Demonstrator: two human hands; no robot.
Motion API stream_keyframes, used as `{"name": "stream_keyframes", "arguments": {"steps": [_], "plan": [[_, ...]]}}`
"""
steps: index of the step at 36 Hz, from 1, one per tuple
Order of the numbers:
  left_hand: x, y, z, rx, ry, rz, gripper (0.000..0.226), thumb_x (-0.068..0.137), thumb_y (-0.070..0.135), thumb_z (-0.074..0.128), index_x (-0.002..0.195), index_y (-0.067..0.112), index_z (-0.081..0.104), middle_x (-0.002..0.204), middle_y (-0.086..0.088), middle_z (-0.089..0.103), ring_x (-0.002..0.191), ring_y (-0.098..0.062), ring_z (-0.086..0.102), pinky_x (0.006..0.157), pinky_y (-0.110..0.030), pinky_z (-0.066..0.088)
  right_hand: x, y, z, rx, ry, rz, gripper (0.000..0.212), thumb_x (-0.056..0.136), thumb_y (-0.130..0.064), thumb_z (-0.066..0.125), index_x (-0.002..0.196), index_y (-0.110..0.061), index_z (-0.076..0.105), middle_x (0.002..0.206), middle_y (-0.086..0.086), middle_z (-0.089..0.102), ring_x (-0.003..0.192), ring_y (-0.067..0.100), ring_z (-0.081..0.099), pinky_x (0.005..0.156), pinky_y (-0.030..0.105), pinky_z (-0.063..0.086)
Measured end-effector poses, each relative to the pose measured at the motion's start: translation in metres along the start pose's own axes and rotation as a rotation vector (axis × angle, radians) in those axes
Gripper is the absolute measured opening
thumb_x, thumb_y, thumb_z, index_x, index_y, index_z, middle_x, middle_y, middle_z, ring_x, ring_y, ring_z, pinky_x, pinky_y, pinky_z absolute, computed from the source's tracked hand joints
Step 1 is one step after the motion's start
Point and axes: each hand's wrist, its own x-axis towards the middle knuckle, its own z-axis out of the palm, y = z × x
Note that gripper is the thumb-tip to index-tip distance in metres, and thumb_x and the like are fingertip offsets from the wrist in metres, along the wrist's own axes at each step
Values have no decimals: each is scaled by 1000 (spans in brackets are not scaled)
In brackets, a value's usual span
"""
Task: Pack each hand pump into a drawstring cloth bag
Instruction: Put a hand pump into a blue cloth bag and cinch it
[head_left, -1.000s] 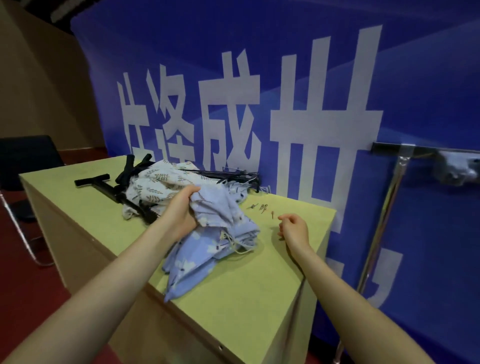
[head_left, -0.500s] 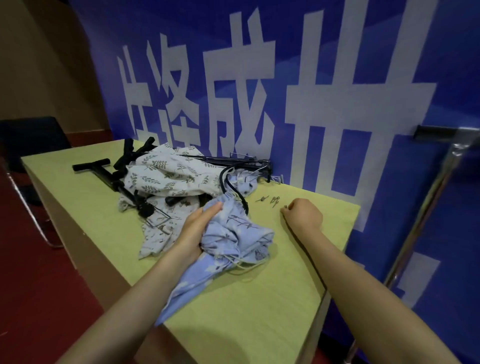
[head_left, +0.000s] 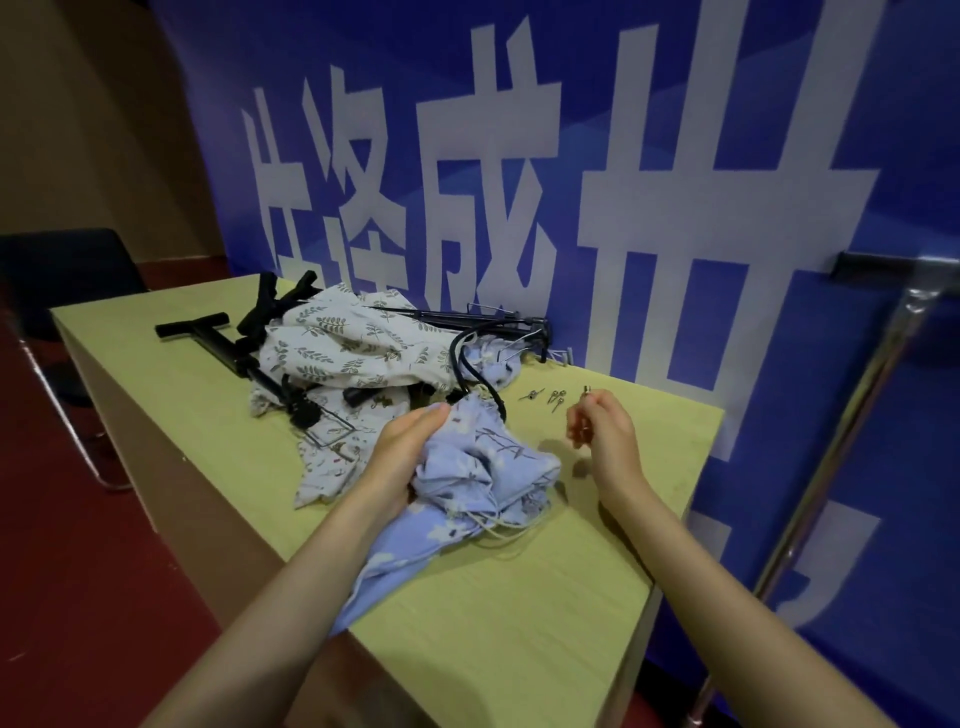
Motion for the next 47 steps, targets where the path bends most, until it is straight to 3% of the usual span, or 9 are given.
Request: {"name": "stream_keyframes", "arguments": {"steps": [13,20,25,29,33,37,40,42,47], "plan": [[-70,80,-9,0,-354,302,25,83,26,51,74,26,73,56,7,65,47,1,59,47,-8,45,-101,-54,64,-20,-533,-418,16,97,-17,43,86,-11,53,76,-8,66,72,9,63,72,23,49],[-94,93,-35,155,-290,473,36,90,35,59,125,39,60,136,-2,58,120,-17,59,100,-32,48,-134,-44,94,-356,-659,-456,25,99,-32,38,100,-14,55,89,-8,60,83,13,56,76,41,45],[-102,105,-48,117,-265,522,45,79,43,68,124,42,61,124,-1,63,112,-17,61,92,-29,50,-140,-46,100,-638,-727,-608,36,100,-39,32,106,-8,50,98,15,61,85,33,55,74,46,44],[-107,112,-57,-15,-268,527,33,84,22,68,116,26,64,81,-1,67,74,-15,64,68,-24,56,-130,-43,89,-936,-663,-727,26,102,-30,35,105,-11,52,92,17,60,79,34,53,62,38,35],[-106,109,-68,27,-199,514,25,85,16,63,109,25,66,91,4,71,85,-14,67,73,-24,56,-109,-59,72,-1055,-527,-716,25,101,-28,38,111,-18,58,101,6,65,86,28,58,64,33,38],[-101,104,-74,607,-9,599,21,88,30,68,108,34,65,117,21,59,111,-2,55,99,-31,47,-88,-84,50,-1087,-321,-810,20,96,-28,50,102,-20,68,96,4,70,85,27,60,61,29,29],[-100,102,-64,1031,-68,366,41,75,54,73,107,28,64,106,16,53,92,-5,53,74,-24,46,-82,-102,40,-1077,-253,-888,16,92,-31,57,93,-24,72,84,0,72,75,24,60,57,28,31],[-98,98,-58,1173,-120,357,38,77,53,73,68,22,52,67,9,47,57,-7,45,54,-22,33,-82,-111,35,-1074,-250,-910,15,91,-35,60,92,-28,73,82,-3,72,72,20,59,58,28,37],[-98,100,-49,750,-192,352,48,95,32,58,53,20,37,39,10,31,35,-9,26,42,-21,24,-87,-118,15,-1026,-305,-917,13,88,-36,66,89,-28,76,81,-7,72,74,16,60,63,25,35]]}}
